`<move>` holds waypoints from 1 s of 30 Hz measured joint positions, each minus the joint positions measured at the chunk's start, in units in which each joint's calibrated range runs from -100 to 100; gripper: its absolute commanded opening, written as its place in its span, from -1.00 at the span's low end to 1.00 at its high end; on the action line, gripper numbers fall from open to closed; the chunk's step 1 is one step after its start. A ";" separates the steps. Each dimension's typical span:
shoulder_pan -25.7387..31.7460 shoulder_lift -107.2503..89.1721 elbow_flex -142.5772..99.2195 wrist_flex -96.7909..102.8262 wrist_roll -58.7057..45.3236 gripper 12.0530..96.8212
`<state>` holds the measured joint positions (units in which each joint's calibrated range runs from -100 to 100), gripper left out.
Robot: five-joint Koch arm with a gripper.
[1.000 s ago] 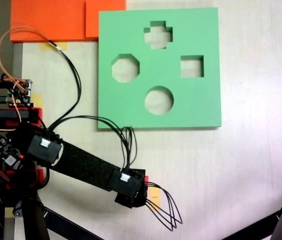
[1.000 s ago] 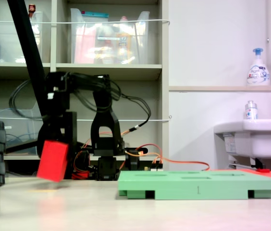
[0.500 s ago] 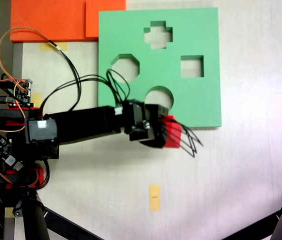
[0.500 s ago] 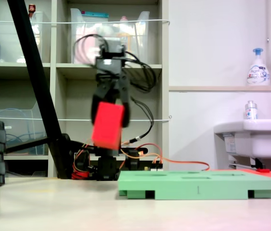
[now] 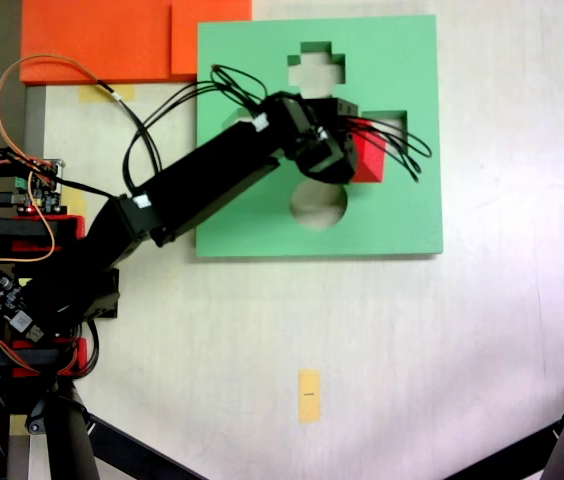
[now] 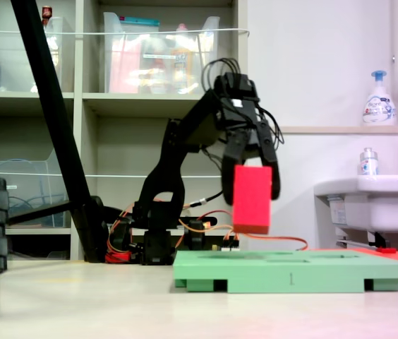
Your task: Put the square block into the corresponding hole
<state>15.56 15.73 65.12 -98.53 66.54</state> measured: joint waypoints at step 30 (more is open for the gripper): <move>1.86 10.81 0.00 13.51 0.20 -0.56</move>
<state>17.41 26.54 65.12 -85.02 66.74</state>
